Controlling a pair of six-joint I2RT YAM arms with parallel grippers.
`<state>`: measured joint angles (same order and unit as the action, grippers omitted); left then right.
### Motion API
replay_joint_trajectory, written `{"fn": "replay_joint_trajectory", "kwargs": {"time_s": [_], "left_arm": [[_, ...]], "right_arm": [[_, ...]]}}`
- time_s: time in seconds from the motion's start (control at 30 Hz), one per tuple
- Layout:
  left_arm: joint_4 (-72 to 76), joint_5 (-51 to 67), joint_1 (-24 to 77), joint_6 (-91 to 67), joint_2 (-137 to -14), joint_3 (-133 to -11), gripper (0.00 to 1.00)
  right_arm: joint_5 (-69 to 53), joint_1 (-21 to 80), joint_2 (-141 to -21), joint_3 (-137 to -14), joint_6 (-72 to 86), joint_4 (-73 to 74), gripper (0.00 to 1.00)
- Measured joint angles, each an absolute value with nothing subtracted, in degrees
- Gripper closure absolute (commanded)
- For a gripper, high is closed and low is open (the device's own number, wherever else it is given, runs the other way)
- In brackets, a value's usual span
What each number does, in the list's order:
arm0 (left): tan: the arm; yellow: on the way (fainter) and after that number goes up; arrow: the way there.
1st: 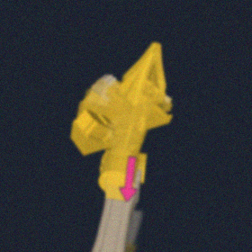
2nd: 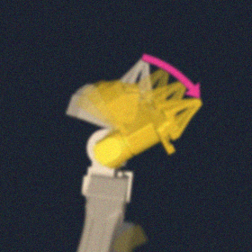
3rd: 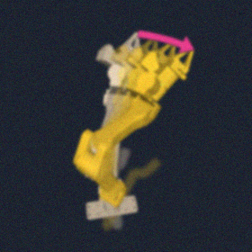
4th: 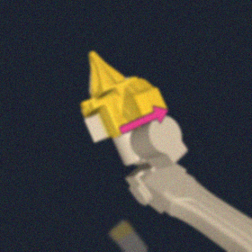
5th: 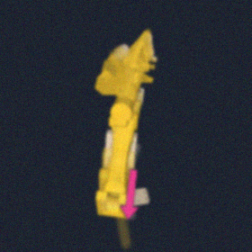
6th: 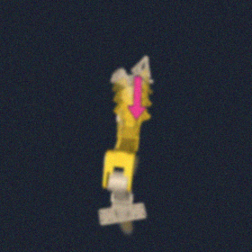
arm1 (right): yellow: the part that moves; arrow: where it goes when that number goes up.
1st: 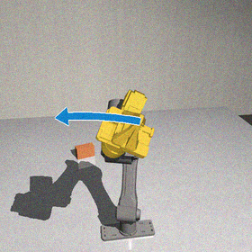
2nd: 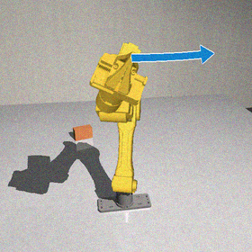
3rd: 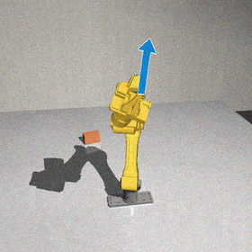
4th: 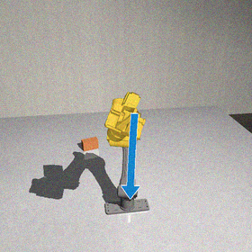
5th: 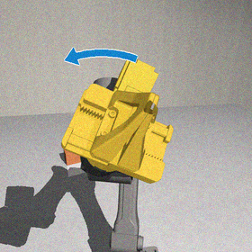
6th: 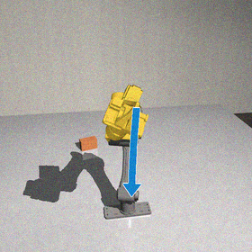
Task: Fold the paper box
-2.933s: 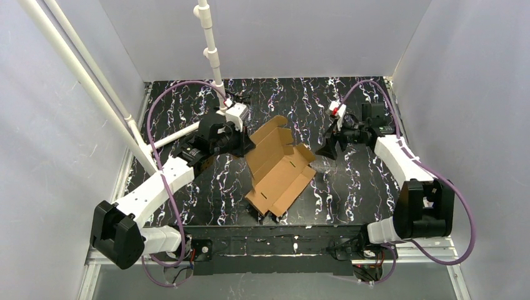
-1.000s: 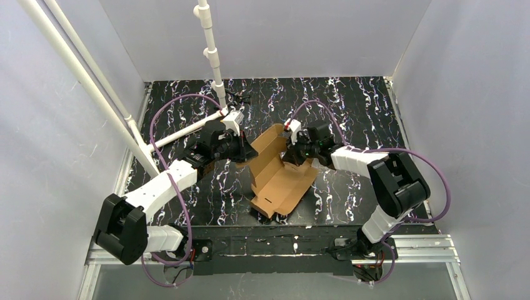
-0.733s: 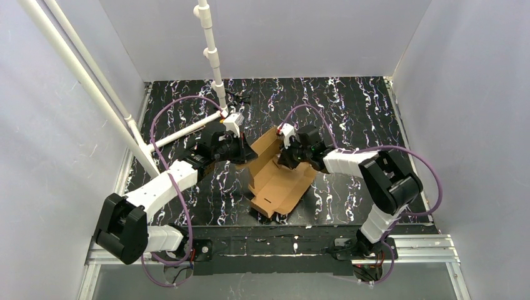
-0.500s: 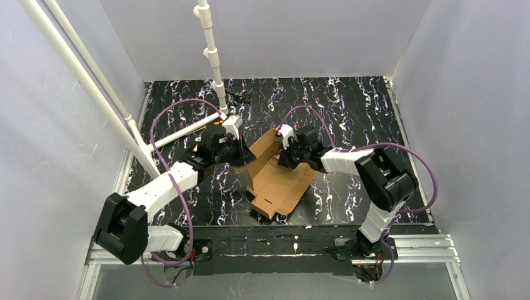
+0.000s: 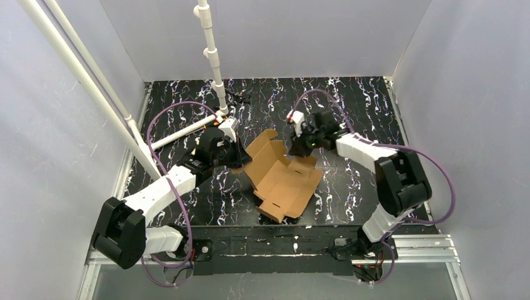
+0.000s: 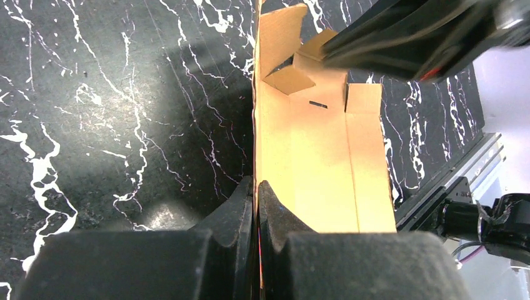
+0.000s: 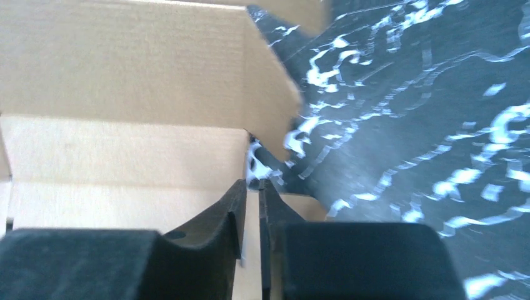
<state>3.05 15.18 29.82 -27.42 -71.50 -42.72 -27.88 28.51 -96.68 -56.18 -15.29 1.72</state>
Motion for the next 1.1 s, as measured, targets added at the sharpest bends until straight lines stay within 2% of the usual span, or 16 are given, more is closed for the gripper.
{"fn": "replay_joint_trajectory", "kwargs": {"time_s": [0.13,0.33,0.63,0.87,1.1], "left_arm": [[3.0,14.4,29.8,-26.2,-69.5,-41.3,1.0],[3.6,14.2,29.8,-24.6,-67.7,-40.9,1.0],[4.3,14.1,29.8,-23.4,-67.6,-40.9,1.0],[4.3,14.1,29.8,-23.4,-67.6,-40.9,1.0],[4.7,14.1,29.8,-23.4,-67.6,-40.9,1.0]], "right_arm": [[-34.2,20.6,-90.3,-59.4,-25.2,12.7,0.73],[-29.0,15.5,-82.6,-55.5,-29.9,20.2,0.83],[-22.5,10.9,-91.4,-54.4,-30.2,27.8,0.87],[-28.3,10.9,-96.2,-55.1,-30.7,31.3,0.88],[-34.5,11.8,-94.2,-55.0,-32.5,32.0,0.88]]}}
